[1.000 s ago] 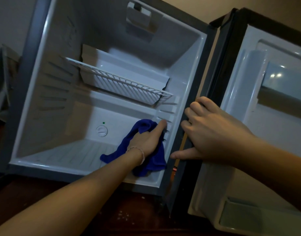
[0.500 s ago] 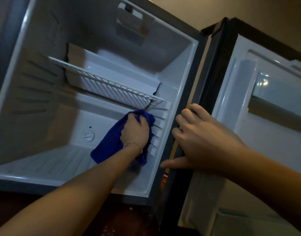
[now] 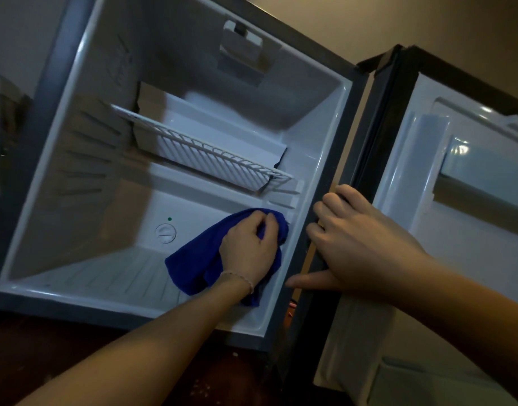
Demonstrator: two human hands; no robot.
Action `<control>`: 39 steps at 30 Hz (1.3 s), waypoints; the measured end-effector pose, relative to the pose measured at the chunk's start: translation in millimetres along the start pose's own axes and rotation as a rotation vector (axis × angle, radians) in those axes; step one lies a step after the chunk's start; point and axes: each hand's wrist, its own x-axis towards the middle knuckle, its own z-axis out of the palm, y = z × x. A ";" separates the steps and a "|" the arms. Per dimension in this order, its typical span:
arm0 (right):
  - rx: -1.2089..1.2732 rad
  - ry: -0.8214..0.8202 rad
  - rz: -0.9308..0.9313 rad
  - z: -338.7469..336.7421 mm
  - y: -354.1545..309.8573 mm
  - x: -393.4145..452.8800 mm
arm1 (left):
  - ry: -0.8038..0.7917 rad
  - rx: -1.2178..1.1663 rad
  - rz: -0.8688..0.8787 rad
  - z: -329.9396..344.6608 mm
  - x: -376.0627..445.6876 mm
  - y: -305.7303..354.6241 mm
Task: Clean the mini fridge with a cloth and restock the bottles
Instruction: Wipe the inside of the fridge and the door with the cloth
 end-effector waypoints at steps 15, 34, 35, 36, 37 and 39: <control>0.000 0.042 0.002 8.3 1.6 4.8 | 0.068 -0.027 -0.077 26.4 42.7 -18.1; -0.024 0.092 0.013 7.2 -1.2 1.9 | -0.094 0.126 -0.515 11.7 -8.1 -27.1; -0.022 0.094 0.014 7.6 -1.0 1.9 | -0.091 0.106 -0.506 8.1 -13.7 -20.6; -0.020 0.100 0.015 8.3 -0.6 1.8 | -0.082 0.086 -0.493 4.7 -19.4 -14.1; -0.019 0.107 0.016 8.2 -0.4 1.5 | -0.071 0.066 -0.479 1.8 -25.3 -8.5; -0.026 0.119 0.014 8.9 -0.3 0.7 | -0.043 0.033 -0.446 -1.7 -35.5 -0.7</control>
